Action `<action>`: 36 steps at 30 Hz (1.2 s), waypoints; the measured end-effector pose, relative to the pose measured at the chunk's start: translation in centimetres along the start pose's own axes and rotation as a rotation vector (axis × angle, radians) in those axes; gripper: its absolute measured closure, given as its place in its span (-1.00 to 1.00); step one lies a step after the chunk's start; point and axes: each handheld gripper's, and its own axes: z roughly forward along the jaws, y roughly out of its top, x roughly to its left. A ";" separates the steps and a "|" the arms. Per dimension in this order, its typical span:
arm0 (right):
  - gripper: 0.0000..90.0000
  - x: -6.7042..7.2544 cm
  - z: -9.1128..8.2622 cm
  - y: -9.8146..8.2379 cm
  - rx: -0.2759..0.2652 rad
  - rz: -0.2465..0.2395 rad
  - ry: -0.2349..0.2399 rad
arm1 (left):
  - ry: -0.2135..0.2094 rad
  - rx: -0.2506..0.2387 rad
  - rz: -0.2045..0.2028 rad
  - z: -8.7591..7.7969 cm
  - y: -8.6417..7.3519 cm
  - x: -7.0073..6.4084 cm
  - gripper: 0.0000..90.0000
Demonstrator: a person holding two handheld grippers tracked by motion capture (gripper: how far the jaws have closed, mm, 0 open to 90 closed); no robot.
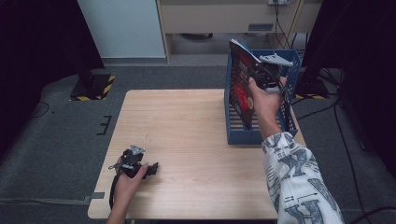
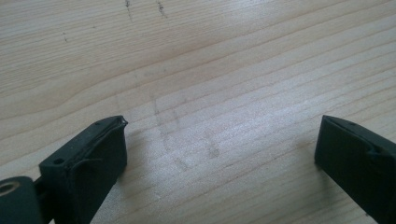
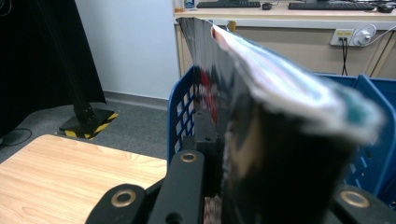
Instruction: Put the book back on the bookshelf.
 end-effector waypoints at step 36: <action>0.89 0.8 -0.1 -4.7 0.061 -0.028 0.014 | 0.000 0.003 0.002 0.0 0.0 0.0 -0.96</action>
